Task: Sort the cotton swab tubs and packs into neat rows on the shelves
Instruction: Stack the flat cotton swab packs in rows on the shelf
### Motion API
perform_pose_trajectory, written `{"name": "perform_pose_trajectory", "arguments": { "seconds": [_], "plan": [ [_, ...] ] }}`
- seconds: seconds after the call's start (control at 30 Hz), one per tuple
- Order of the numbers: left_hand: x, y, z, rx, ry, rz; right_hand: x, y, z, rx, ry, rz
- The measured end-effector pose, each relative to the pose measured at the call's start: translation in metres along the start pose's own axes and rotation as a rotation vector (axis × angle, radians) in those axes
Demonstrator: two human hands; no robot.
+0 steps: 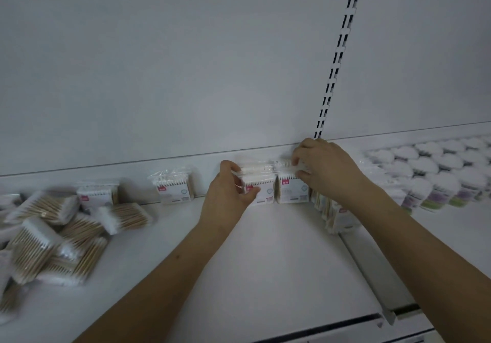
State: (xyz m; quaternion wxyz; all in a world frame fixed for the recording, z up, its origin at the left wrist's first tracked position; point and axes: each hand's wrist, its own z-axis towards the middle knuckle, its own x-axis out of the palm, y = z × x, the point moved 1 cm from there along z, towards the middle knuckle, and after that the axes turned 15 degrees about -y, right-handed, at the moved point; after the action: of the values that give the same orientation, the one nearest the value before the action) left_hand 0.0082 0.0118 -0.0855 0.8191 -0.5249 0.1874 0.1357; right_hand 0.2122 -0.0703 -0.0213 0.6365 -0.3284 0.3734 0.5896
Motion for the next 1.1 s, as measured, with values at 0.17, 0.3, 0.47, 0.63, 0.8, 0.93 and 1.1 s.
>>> {"name": "perform_pose_trajectory", "arguments": {
  "seconds": [0.17, 0.3, 0.47, 0.63, 0.8, 0.93, 1.1],
  "plan": [
    [-0.027, 0.004, -0.008, -0.029, 0.003, 0.036, -0.01, 0.027, 0.014, -0.021, -0.15, 0.125],
    [-0.061, 0.012, -0.019, 0.054, -0.04, 0.149, -0.005, 0.068, 0.028, -0.067, -0.271, 0.248],
    [-0.116, 0.033, -0.046, 0.216, -0.219, 0.263, 0.01, 0.126, 0.039, -0.12, -0.359, 0.451],
    [-0.17, 0.069, -0.051, 0.338, -0.391, 0.559, 0.037, 0.177, 0.037, -0.187, -0.353, 0.536],
    [-0.19, 0.101, -0.06, 0.264, -0.264, 0.744, 0.078, 0.199, 0.031, -0.234, -0.34, 0.485],
    [-0.19, 0.108, -0.055, 0.257, -0.35, 0.702, 0.102, 0.2, 0.019, -0.253, -0.324, 0.44],
    [-0.191, 0.107, -0.057, 0.286, -0.41, 0.624, 0.106, 0.2, 0.012, -0.288, -0.352, 0.478]
  ]
}}
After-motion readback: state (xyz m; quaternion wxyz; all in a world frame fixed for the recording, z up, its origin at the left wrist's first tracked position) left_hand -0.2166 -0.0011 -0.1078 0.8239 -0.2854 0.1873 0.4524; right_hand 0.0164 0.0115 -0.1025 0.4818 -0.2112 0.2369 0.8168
